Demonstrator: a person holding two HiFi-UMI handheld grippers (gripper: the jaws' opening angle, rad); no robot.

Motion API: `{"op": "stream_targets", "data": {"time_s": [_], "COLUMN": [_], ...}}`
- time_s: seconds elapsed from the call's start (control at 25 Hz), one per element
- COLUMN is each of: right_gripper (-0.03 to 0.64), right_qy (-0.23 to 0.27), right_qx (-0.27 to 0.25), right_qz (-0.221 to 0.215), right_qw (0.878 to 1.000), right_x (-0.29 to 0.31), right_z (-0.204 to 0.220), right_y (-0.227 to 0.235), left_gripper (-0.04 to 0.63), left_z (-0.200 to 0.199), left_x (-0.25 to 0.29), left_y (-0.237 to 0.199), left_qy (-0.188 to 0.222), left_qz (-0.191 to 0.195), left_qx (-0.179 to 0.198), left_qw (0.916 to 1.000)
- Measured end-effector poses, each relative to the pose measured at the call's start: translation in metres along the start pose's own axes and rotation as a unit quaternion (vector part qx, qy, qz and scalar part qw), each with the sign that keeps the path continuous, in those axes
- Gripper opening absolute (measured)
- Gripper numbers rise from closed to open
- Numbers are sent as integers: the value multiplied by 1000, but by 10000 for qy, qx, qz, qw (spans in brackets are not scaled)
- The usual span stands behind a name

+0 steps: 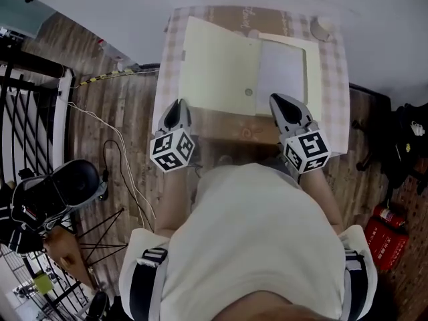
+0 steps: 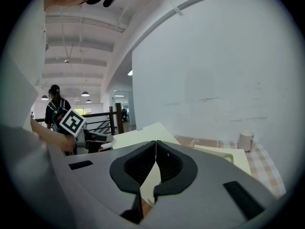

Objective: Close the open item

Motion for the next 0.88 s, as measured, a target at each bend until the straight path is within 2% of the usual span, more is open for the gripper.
{"op": "stream_targets", "data": {"time_s": [0.44,0.64,0.88], "right_gripper": [2,2,2], "right_qy": [54,52,72], "right_qx": [13,63,119], "right_qz": [-405,-488,-558], "right_qw": [9992,9988,9983], "right_x": [-31,-48,-68], "right_z": [-2,3,6], "right_y": [37,56,79], "left_gripper": [9,8,8], "left_z": [-21,-24,-23], "left_x": [-17,-20,-20], "left_y": [74,111,155], "left_qy": [616,764,838], "left_qz": [-229,-252,-107], "left_qx": [44,138,164], "left_qw": [9978,9967,9963]}}
Point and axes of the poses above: the fingertips, and each gripper's own axes: x forward along the fingers, y to its right, z out of its underside, the point moved 6 cm from there along -x, backward along the fingers, and after that the axes turned 6 degrees about z, right-handed, at the moved point
